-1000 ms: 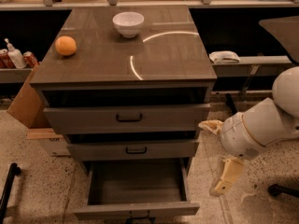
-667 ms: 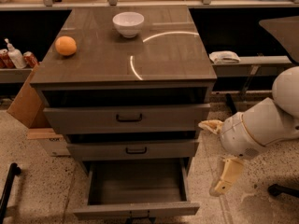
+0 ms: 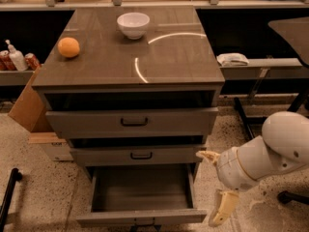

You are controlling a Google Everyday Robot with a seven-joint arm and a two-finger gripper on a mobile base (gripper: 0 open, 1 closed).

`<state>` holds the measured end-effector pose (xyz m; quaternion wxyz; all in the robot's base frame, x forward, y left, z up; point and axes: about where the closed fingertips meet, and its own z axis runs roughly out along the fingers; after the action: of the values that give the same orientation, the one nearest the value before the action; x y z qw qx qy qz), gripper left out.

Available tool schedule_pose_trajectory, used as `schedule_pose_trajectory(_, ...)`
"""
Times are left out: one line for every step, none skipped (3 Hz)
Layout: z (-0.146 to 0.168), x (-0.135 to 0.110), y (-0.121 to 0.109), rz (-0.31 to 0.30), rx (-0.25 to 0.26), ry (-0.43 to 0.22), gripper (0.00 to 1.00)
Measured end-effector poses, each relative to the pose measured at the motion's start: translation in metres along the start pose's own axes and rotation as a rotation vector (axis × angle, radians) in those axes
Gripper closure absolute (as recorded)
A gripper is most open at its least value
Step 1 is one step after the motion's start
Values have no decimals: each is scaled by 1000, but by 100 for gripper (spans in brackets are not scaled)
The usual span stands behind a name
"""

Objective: Close bottom drawer

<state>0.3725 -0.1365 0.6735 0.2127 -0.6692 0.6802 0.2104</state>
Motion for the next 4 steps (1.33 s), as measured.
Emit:
schedule_pose_trajectory(41,25,16,-4,-16,-58,0)
schedule_pose_trajectory(42,25,16,-5,-17,-58,0)
schedule_pose_trajectory(73,45,20,-12,-38,-64,0)
schedule_pose_trajectory(124,75,30,-14,-67,-96,0)
